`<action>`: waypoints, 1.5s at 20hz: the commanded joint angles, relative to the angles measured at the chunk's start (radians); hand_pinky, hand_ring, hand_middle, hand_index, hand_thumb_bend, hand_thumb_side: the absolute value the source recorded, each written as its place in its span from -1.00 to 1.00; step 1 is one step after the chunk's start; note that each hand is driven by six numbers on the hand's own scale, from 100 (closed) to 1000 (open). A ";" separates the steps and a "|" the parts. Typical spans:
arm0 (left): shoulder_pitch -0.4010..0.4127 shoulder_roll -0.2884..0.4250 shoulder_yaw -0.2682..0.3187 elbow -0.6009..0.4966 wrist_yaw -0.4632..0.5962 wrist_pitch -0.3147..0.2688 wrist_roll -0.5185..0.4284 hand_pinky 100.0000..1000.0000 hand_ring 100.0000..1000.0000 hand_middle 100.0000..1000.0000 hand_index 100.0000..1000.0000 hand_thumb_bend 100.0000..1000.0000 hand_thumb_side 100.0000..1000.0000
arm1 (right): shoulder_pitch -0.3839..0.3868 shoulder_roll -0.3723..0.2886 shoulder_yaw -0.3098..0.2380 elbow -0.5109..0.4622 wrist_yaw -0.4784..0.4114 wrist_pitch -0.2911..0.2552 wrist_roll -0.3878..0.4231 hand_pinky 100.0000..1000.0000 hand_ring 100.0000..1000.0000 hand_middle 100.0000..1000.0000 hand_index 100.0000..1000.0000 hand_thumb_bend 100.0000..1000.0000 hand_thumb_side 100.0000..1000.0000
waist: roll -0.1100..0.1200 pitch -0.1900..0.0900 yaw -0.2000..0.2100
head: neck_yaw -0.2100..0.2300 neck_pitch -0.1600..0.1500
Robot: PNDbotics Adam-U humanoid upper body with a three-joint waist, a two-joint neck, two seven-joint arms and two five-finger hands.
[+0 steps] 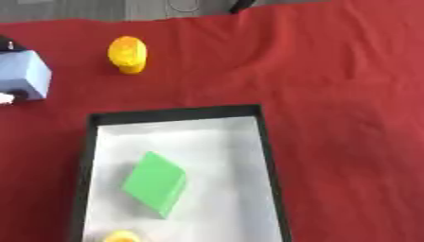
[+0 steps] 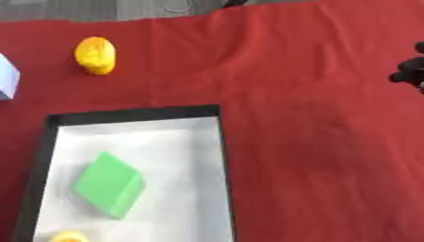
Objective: Pick up objects on the table and place them in the box.
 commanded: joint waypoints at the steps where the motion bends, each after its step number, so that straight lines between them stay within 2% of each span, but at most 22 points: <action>1: -0.014 0.025 -0.003 -0.019 0.034 -0.113 -0.131 0.48 0.24 -0.04 0.44 -0.90 -1.00 | -0.001 -0.022 -0.004 -0.003 0.004 -0.005 0.002 0.98 0.43 0.31 0.68 -1.00 0.32 | 0.006 -0.024 0.006 | 0.003 0.015; 2: -0.015 0.024 -0.006 -0.027 0.049 -0.114 -0.130 0.44 0.18 -0.08 0.40 -0.88 -1.00 | 0.000 -0.023 -0.004 -0.003 0.000 -0.005 0.003 0.98 0.43 0.31 0.68 -1.00 0.31 | 0.005 -0.030 0.009 | 0.010 0.020; 4: -0.016 0.025 -0.014 -0.048 0.081 -0.120 -0.116 0.39 0.12 -0.14 0.33 -0.68 -1.00 | 0.001 -0.027 -0.002 -0.002 -0.012 -0.002 0.006 0.98 0.43 0.31 0.68 -1.00 0.29 | 0.004 -0.044 0.017 | 0.027 0.027; 8: -0.011 0.027 -0.039 -0.088 0.116 -0.140 -0.064 0.34 0.06 -0.19 0.26 -0.61 -1.00 | 0.003 -0.039 0.005 -0.002 -0.039 0.004 0.014 0.98 0.43 0.31 0.68 -1.00 0.25 | 0.000 -0.079 0.030 | 0.058 0.042; 12: -0.012 0.030 -0.064 -0.123 0.149 -0.143 0.003 0.28 -0.03 -0.26 0.18 -0.69 -1.00 | 0.009 -0.053 0.010 -0.001 -0.070 0.009 0.020 0.98 0.43 0.31 0.68 -1.00 0.20 | -0.004 -0.119 0.042 | 0.055 0.066; 16: -0.006 0.045 -0.111 -0.192 0.242 -0.134 0.051 0.24 -0.10 -0.32 0.13 -0.77 -1.00 | 0.017 -0.070 0.012 0.002 -0.102 0.013 0.022 0.98 0.44 0.32 0.68 -1.00 0.17 | -0.004 -0.161 0.057 | 0.016 0.111; 19: 0.009 0.077 -0.159 -0.304 0.352 -0.119 0.056 0.21 -0.13 -0.34 0.11 -0.79 -1.00 | 0.022 -0.084 0.014 0.006 -0.118 0.018 0.022 0.98 0.44 0.32 0.68 -1.00 0.15 | 0.000 -0.189 0.069 | -0.019 0.143; 23: 0.036 0.131 -0.212 -0.498 0.487 -0.061 0.077 0.20 -0.13 -0.35 0.11 -0.73 -1.00 | 0.023 -0.100 0.018 0.007 -0.137 0.021 0.021 0.98 0.44 0.32 0.68 -1.00 0.12 | 0.005 -0.214 0.076 | -0.054 0.166; 26: 0.070 0.177 -0.249 -0.662 0.550 -0.013 0.107 0.20 -0.12 -0.33 0.10 -0.70 -1.00 | 0.021 -0.110 0.019 0.005 -0.149 0.022 0.022 0.98 0.44 0.32 0.68 -1.00 0.12 | 0.010 -0.224 0.078 | -0.072 0.169; 30: 0.111 0.226 -0.294 -0.874 0.577 0.043 0.152 0.19 -0.11 -0.32 0.10 -0.63 -1.00 | 0.017 -0.114 0.023 0.006 -0.150 0.026 0.027 0.98 0.44 0.32 0.68 -1.00 0.12 | 0.015 -0.226 0.074 | -0.086 0.161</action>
